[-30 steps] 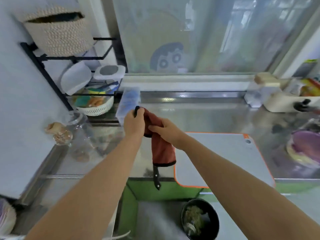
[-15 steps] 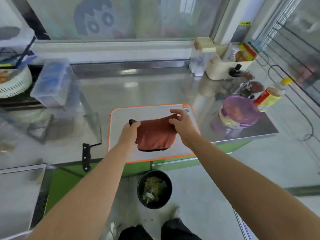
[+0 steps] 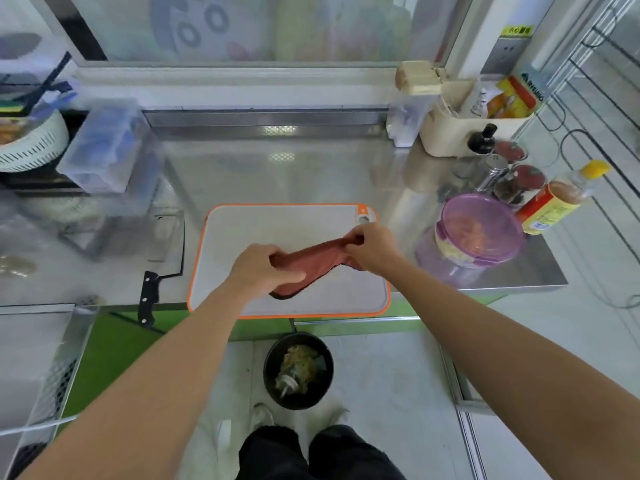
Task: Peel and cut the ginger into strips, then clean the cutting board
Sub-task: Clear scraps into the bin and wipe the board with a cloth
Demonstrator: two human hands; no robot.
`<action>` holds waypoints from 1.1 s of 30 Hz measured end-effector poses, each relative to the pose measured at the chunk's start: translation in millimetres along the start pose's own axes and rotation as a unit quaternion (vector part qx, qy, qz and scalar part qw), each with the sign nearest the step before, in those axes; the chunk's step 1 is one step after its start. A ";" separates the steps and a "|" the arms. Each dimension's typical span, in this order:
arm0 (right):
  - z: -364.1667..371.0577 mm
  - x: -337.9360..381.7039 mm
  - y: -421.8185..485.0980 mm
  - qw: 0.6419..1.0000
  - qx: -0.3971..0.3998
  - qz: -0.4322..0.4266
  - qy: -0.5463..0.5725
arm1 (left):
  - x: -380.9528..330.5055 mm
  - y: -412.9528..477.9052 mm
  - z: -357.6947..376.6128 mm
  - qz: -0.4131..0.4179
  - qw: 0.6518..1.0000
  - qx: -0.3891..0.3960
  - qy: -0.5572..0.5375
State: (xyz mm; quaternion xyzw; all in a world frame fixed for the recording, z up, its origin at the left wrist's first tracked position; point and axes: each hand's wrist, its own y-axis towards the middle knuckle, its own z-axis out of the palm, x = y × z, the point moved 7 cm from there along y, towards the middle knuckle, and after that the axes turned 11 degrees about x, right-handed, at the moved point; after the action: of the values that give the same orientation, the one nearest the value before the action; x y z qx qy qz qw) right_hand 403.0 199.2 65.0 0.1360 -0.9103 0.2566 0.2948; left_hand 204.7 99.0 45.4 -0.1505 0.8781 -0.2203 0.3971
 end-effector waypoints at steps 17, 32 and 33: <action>63.4 32.0 -1.7 0.946 0.143 0.019 0.289 | -13.6 16.2 13.2 -0.037 0.934 0.004 -0.356; 28.4 -39.5 49.7 0.923 -0.095 0.122 0.352 | 32.3 56.7 -1.9 -0.055 0.992 -0.037 0.111; 15.0 -41.8 54.7 0.932 -0.115 0.117 0.322 | 37.9 60.5 -3.1 -0.059 0.986 -0.035 0.153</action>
State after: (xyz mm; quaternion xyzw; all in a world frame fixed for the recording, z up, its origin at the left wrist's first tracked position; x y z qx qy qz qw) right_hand 407.2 240.5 8.0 -0.0966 -0.7992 0.2129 0.5537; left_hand 172.6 135.0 -7.4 -0.1807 0.9251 -0.2332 0.2390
